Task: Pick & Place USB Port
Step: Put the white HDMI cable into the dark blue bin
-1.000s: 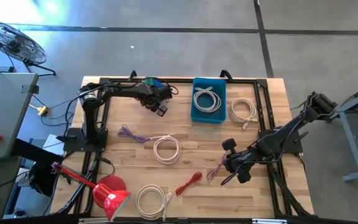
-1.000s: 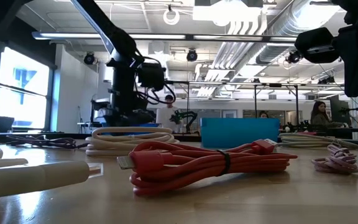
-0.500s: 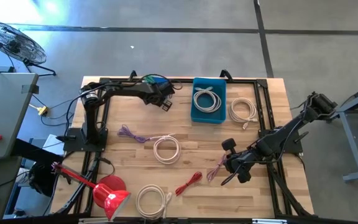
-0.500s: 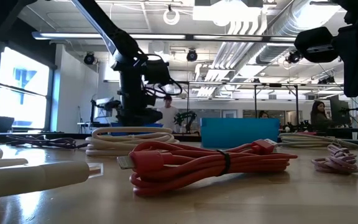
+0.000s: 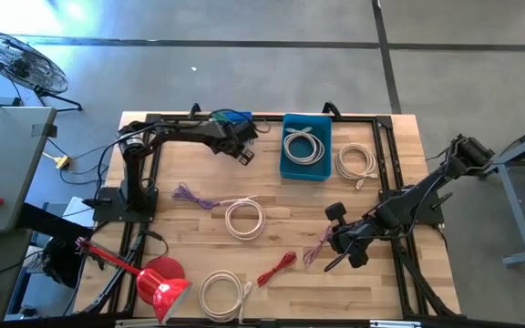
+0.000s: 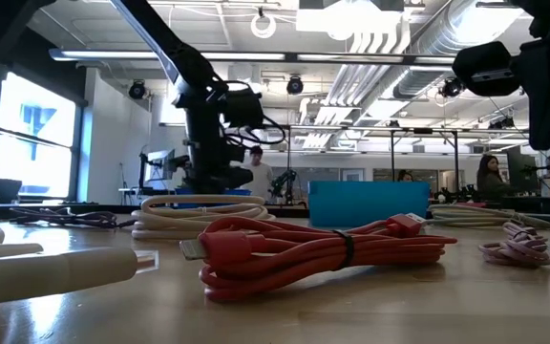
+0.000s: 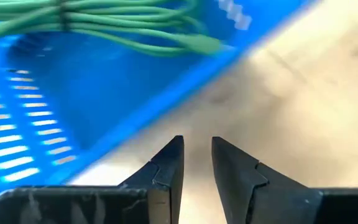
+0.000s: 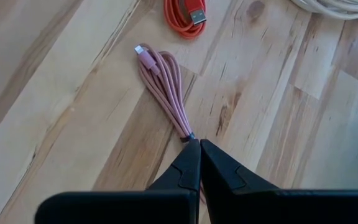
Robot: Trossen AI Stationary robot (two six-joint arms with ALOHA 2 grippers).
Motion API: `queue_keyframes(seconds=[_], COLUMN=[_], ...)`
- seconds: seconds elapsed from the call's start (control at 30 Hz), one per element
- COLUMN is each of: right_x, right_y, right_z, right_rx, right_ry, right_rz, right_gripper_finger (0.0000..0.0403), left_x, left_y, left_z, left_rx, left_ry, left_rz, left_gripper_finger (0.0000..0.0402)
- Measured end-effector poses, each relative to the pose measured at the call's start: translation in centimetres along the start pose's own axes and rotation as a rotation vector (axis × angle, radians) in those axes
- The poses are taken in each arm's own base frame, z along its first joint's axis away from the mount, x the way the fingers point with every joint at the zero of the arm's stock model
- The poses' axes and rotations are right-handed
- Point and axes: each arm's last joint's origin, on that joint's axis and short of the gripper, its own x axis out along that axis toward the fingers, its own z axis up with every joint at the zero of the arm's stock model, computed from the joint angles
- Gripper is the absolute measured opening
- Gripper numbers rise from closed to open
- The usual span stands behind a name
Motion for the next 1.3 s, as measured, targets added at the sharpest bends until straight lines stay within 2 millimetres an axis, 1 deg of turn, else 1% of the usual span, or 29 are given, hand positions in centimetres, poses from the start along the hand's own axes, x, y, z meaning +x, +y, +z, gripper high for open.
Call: queue_keyframes(seconds=[0.1, 0.2, 0.4, 0.53, 0.63, 0.7, 0.77, 0.93, 1.07, 1.17, 1.3], right_x=[0.0, 0.0, 0.1, 0.2, 0.2, 0.1, -0.1, -1.3, -2.7, -3.8, -4.9], right_y=[0.0, 0.0, -0.6, -1.8, -3.0, -3.8, -4.5, -6.3, -7.5, -8.4, -9.6], right_z=[-0.1, -0.1, 0.3, 0.4, 0.3, 0.3, 0.2, 0.0, -0.5, -1.7, -4.2], right_rx=[-0.001, -0.026, -0.065, 0.003, 0.07, 0.103, 0.148, 0.266, 0.359, 0.447, 0.651], right_ry=[0.006, 0.008, -0.019, -0.028, -0.022, -0.022, -0.031, -0.076, -0.104, -0.062, 0.065], right_rz=[0.0, -0.002, -0.059, -0.24, -0.368, -0.403, -0.423, -0.452, -0.459, -0.486, -0.476], right_gripper_finger=[0.0001, 0.0002, 0.0002, 0.0008, 0.0017, 0.0028, 0.0043, 0.0096, 0.0142, 0.0173, 0.0203], left_x=[-1.2, -3.3, -10.6, -14.9, -17.1, -17.9, -18.3, -18.5, -18.5, -18.5, -18.8], left_y=[-1.7, -3.6, -7.0, -8.8, -9.8, -10.0, -10.1, -9.5, -8.9, -8.2, -7.9], left_z=[-0.5, -0.9, -0.7, -0.8, -1.1, -1.6, -2.2, -3.7, -4.5, -4.9, -5.5], left_rx=[0.102, 0.248, 0.524, 0.701, 0.842, 0.938, 0.996, 1.083, 1.092, 1.081, 1.076], left_ry=[-0.004, 0.01, -0.097, -0.187, -0.219, -0.214, -0.186, -0.077, -0.007, 0.044, 0.069], left_rz=[-0.071, -0.122, -0.109, -0.152, -0.166, -0.158, -0.138, -0.045, 0.028, 0.095, 0.171], left_gripper_finger=[0.0079, 0.0079, 0.0079, 0.0079, 0.0079, 0.0079, 0.0079, 0.0079, 0.0079, 0.0079, 0.0079])
